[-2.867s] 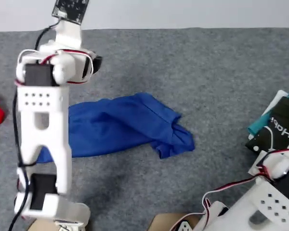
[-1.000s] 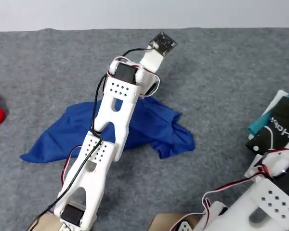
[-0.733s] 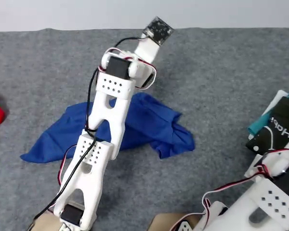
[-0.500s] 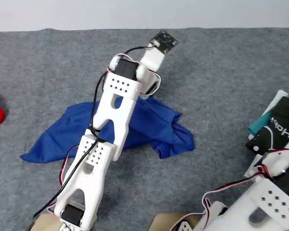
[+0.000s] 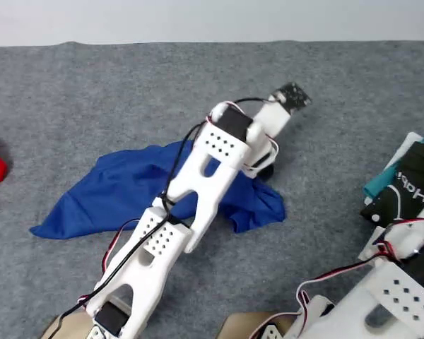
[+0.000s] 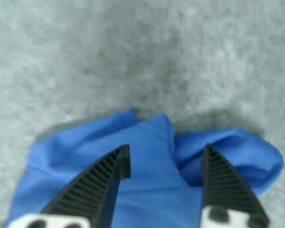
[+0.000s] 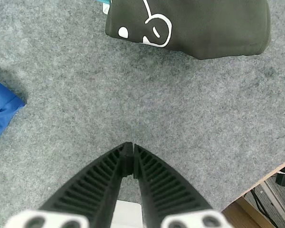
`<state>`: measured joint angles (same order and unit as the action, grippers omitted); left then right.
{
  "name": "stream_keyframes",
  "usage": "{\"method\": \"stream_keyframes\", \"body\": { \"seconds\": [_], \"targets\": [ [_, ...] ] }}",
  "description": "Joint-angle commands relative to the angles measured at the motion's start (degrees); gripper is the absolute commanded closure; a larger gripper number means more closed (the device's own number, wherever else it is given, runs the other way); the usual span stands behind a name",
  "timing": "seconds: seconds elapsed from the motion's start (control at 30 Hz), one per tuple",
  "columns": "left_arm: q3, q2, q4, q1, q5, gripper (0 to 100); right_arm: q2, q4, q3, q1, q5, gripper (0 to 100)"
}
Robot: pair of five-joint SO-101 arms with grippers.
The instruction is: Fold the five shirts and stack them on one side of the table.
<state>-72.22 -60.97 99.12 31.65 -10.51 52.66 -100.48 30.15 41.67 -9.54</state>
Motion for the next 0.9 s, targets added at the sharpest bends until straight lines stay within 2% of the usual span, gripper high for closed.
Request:
{"method": "stream_keyframes", "body": {
  "seconds": [0.0, 0.33, 0.47, 0.6, 0.87],
  "targets": [
    [3.12, 4.04, -1.93, 0.79, 0.35, 75, 0.75, -1.98, 0.00, -0.40, -0.70, 98.8],
    [12.35, 4.04, -11.87, -1.41, 0.35, 76, 0.75, -1.98, 0.00, -0.40, -0.70, 98.8],
    [13.85, 4.13, -12.92, -2.37, 0.35, 84, 0.75, -1.98, 0.00, -0.40, -0.70, 98.8],
    [12.35, 5.27, -11.87, -3.16, -0.26, 100, 0.75, -1.98, 0.00, -0.40, -0.70, 98.8],
    [-3.56, 10.46, 1.49, -4.13, -1.67, 100, 0.75, -1.89, 0.00, -0.40, -0.70, 98.8]
  ]
}}
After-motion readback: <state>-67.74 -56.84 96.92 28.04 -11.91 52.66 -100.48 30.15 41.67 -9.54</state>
